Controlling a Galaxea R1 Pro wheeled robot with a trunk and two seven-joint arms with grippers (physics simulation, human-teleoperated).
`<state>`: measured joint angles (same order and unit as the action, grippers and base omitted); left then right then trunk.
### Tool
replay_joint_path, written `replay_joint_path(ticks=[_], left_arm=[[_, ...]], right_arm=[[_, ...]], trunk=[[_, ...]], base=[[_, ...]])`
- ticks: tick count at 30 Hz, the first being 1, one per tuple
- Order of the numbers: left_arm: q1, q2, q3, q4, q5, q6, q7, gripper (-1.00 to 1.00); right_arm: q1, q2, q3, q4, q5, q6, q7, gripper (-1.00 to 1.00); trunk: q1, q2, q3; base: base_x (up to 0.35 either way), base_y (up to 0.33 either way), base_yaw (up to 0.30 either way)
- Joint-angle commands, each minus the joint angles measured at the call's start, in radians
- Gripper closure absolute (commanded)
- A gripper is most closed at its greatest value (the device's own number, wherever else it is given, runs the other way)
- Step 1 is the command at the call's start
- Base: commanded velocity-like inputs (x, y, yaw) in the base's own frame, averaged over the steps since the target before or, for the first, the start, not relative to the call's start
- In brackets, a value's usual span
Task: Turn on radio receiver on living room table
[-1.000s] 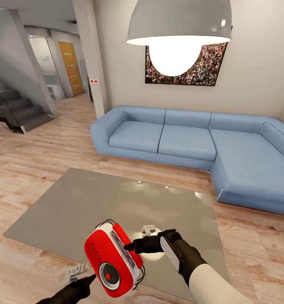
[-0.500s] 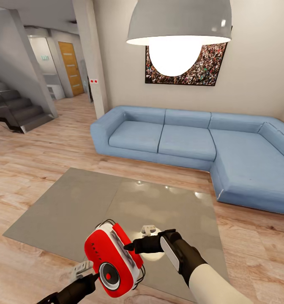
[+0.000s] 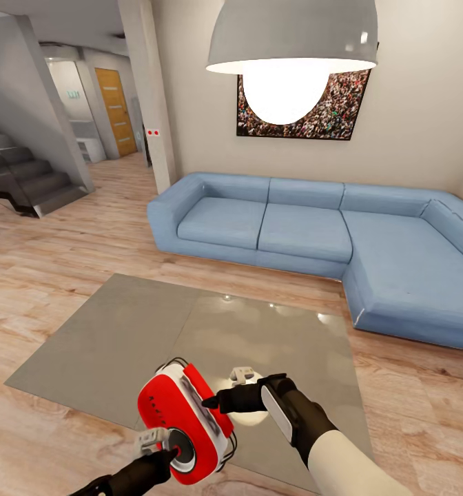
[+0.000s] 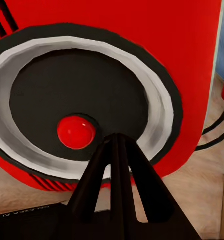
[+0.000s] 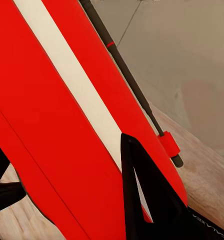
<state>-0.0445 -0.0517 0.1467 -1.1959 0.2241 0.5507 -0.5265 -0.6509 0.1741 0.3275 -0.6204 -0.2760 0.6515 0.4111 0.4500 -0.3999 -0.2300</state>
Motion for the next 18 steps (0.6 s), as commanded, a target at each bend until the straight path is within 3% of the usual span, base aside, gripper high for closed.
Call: replay_joint_path(ticks=[1,18], left_arm=[[0.0,0.0,-0.004,0.0,0.0,0.0,0.0,1.0],[0.0,0.009,-0.001,-0.003,0.001,-0.001,0.002,1.0]], right_arm=[[0.0,0.0,-0.001,-0.001,-0.022,0.007,-0.005,1.0],[-0.003,0.0,-0.003,-0.001,-0.026,0.007,-0.005,1.0]], trunk=[[0.0,0.0,0.0],[0.0,0.0,0.0]], base=[[0.0,0.0,0.0],[0.0,0.0,0.0]])
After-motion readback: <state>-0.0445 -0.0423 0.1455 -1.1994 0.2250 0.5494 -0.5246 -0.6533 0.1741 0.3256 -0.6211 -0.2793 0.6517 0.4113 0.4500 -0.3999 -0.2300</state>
